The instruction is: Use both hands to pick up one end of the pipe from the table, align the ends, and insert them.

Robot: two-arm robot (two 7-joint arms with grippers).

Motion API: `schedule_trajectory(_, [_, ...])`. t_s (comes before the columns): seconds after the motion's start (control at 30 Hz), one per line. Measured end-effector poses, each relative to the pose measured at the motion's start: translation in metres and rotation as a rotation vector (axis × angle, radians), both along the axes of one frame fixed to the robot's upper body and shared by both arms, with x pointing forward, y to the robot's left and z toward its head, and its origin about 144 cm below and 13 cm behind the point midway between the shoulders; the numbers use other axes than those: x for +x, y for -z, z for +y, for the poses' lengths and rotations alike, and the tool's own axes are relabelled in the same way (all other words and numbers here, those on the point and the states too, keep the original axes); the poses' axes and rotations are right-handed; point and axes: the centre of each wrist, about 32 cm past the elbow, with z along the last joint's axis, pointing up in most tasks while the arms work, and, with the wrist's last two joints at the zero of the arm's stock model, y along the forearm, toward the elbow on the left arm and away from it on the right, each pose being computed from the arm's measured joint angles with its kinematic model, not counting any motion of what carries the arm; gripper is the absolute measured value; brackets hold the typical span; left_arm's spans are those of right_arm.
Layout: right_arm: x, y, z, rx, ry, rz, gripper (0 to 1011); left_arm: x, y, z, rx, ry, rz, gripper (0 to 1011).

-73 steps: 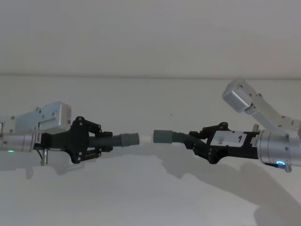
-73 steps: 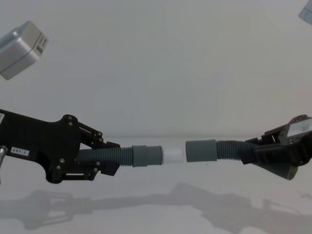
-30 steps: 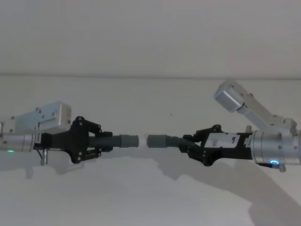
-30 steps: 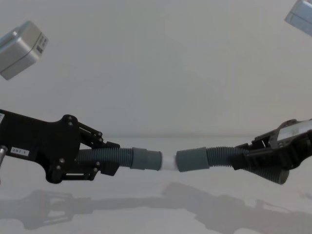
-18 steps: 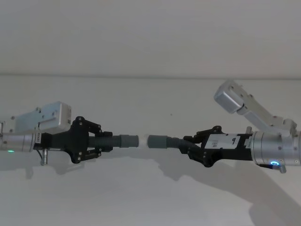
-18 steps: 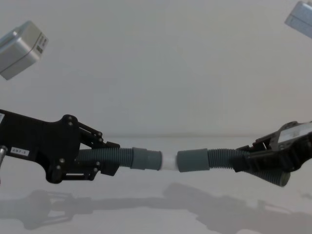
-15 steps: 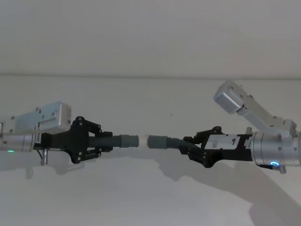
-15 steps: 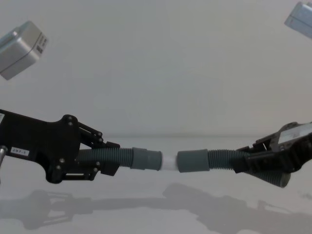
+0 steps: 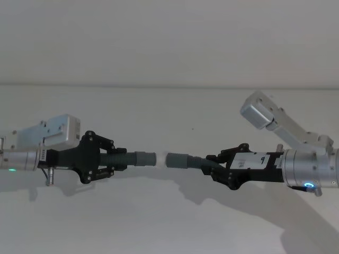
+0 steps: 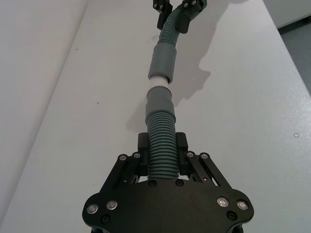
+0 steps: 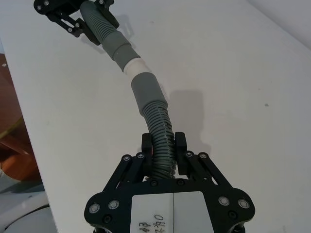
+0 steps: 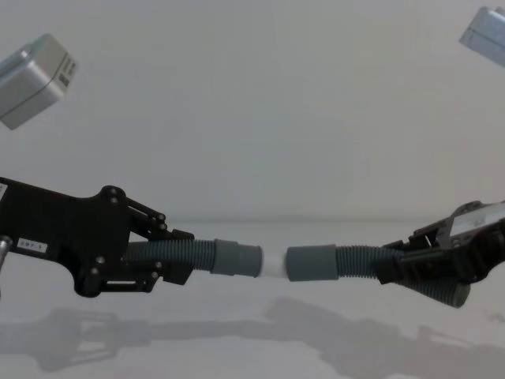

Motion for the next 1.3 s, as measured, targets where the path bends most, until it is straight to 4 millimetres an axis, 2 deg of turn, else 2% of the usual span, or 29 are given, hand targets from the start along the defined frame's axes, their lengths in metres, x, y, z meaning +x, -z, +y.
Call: schedule_trajectory(1.3, [0.0005, 0.0021, -0.0002, 0.013, -0.002, 0.004, 265, 0.0, 0.0, 0.0, 0.0, 0.0, 0.0, 320])
